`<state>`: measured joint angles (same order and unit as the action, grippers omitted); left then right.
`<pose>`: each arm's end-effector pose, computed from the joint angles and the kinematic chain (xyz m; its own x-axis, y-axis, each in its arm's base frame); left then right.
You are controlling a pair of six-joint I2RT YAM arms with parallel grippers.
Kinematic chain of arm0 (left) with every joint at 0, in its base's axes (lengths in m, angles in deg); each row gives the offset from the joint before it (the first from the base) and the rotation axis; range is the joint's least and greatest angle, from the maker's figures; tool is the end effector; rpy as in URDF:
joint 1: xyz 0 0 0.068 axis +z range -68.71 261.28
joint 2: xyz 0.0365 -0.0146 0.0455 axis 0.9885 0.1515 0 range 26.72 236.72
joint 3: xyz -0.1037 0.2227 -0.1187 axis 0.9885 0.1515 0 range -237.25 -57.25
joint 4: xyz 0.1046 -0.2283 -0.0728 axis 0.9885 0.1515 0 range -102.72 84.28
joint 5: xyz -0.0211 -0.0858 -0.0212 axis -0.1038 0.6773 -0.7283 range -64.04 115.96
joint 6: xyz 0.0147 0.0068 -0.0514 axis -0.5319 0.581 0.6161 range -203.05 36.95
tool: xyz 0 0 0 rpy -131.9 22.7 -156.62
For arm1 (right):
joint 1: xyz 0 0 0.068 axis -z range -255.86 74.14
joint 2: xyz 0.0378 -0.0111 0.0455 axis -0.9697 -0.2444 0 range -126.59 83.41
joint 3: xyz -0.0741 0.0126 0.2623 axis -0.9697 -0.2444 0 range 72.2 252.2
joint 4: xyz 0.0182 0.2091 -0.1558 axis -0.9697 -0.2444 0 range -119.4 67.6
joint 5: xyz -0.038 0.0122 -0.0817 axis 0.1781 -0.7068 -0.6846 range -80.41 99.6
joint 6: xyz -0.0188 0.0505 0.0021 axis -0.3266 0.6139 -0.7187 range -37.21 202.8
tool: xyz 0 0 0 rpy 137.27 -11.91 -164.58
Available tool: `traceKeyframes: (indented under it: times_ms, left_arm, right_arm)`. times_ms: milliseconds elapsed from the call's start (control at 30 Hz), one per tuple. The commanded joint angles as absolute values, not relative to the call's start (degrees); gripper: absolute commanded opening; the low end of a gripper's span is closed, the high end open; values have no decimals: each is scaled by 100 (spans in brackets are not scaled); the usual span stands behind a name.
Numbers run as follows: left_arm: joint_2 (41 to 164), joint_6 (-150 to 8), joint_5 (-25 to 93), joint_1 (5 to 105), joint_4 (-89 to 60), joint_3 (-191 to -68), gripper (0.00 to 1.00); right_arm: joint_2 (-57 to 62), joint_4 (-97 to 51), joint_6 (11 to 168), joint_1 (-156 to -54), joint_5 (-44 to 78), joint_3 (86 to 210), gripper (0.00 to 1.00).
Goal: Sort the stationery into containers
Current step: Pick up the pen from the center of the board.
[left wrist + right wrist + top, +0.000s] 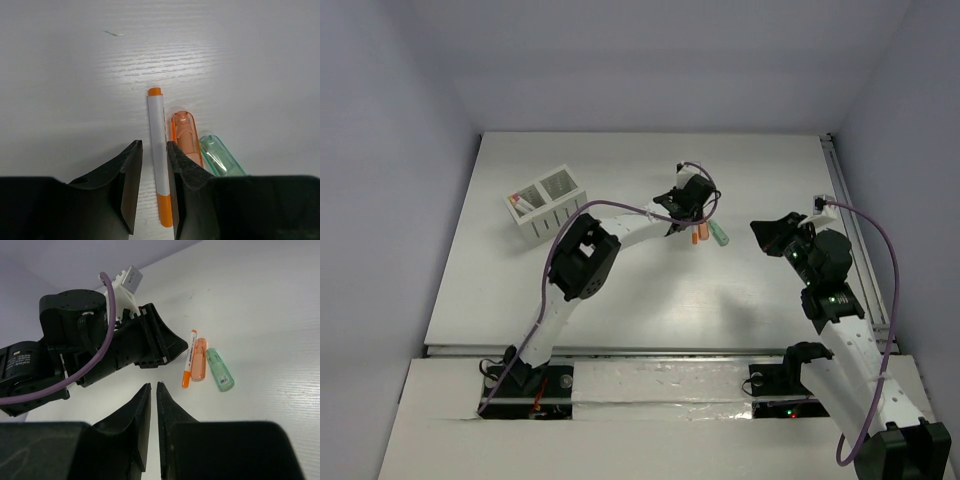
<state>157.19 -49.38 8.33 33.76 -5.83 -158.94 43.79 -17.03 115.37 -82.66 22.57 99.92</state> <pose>0.3608 -0.3781 0.1860 -0.6253 -0.0994 -0.7740 0.2284 0.9251 -0.3034 0.1745 0.0290 0.2778 -0.2765 0.4954 -0.8235 -0.2231 0.8004 0.5564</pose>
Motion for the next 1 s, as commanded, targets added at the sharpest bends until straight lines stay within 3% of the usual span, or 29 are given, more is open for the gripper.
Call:
traceKeyframes:
  times_ms: [0, 967]
  left_arm:
    - [15820, -5158, 504, 3356, -289, -16403, 23]
    - [16611, -5536, 319, 3584, 301, -17045, 20]
  right_arm:
    - [4439, -1484, 11444, -8254, 2383, 10252, 16]
    - [4395, -1387, 11487, -8254, 2524, 10226, 17]
